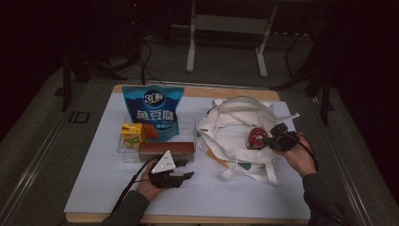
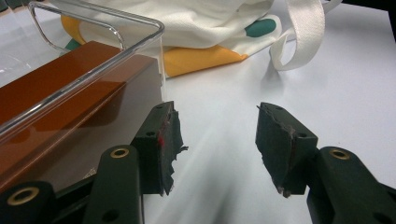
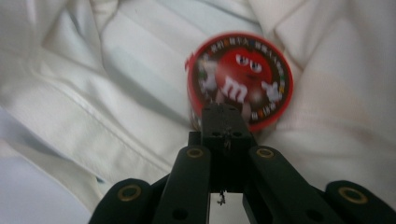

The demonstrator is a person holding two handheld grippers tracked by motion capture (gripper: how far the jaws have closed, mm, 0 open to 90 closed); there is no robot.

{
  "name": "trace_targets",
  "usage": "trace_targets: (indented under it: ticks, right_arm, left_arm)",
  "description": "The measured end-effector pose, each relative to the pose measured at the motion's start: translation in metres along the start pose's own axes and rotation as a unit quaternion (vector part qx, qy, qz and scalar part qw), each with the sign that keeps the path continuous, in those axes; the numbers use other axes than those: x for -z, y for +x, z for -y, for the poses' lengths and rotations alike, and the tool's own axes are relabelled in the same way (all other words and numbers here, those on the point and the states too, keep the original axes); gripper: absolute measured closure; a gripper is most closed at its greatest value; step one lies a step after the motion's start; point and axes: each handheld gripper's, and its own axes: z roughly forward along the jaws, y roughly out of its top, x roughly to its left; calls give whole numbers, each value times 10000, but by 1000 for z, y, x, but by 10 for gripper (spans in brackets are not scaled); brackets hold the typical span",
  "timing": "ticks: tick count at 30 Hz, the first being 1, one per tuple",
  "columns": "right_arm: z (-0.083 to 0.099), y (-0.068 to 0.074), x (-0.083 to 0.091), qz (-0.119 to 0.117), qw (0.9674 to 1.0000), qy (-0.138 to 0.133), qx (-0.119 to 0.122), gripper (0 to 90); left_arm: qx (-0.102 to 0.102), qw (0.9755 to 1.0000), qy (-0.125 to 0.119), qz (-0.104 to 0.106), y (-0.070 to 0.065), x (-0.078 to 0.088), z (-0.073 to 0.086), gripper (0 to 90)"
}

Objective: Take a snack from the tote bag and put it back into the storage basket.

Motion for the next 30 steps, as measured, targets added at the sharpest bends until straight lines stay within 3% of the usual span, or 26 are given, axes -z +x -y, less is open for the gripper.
trace_targets:
  ticks: [8,15,23,30]
  right_arm:
    - [13,-3,-9,264,9990,348,81,900]
    - [11,-2,-17,194,9995,250,-50,900]
    - [1,6,-23,146,9994,291,65,899]
    - [-7,9,-8,181,9988,391,216,806]
  left_arm:
    - [1,10000,2,-2,0,0,0,478]
    - [-3,10000,4,-2,0,0,0,478]
    - [-19,10000,13,-1,0,0,0,478]
    - [-17,10000,19,0,0,0,0,478]
